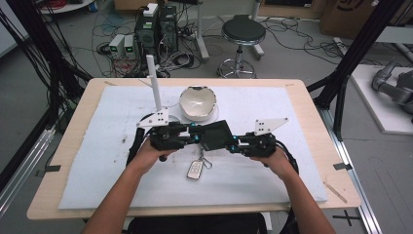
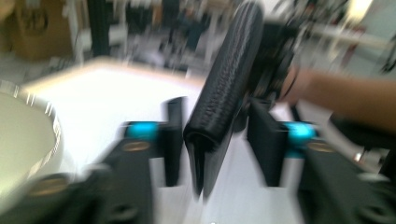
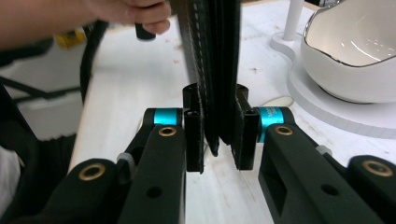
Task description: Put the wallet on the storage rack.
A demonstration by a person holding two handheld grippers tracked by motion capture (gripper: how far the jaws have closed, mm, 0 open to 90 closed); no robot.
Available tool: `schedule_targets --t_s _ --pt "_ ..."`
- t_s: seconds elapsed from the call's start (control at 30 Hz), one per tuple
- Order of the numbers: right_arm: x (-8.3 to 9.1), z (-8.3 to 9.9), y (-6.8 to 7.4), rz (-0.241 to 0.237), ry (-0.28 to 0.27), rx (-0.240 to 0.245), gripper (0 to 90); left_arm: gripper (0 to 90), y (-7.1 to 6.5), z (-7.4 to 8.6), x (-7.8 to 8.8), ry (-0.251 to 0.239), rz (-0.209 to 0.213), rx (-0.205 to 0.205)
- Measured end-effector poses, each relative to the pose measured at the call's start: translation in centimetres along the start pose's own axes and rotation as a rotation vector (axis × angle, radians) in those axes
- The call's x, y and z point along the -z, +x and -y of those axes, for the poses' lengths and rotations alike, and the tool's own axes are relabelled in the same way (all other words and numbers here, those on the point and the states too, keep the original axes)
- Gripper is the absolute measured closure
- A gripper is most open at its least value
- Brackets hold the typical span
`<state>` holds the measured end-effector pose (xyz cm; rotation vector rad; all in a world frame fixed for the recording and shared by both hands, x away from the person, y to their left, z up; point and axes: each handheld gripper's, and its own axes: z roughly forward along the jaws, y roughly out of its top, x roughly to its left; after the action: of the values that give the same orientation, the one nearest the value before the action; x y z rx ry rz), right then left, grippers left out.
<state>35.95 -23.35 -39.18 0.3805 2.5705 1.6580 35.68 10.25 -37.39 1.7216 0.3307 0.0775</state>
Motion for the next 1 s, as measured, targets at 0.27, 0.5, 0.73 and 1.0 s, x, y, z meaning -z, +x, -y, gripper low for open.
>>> schedule_targets --t_s 0.27,0.5,0.73,1.0 --pt "0.0 -0.4 0.3 0.012 0.13 0.056 79.3 48.5 -0.2 -0.1 0.2 0.062 0.013 -0.02" --pt "0.3 -0.8 0.1 0.008 0.082 0.027 76.5 76.3 -0.7 -0.1 -0.2 0.048 0.043 -0.073" --pt "0.9 -0.2 -0.5 0.07 -0.051 -0.06 54.9 77.6 -0.7 -0.1 -0.4 -0.02 0.042 -0.053" --pt "0.1 0.4 -0.5 -0.008 -0.106 -0.075 73.5 77.4 -0.5 0.0 -0.2 -0.122 0.059 0.001"
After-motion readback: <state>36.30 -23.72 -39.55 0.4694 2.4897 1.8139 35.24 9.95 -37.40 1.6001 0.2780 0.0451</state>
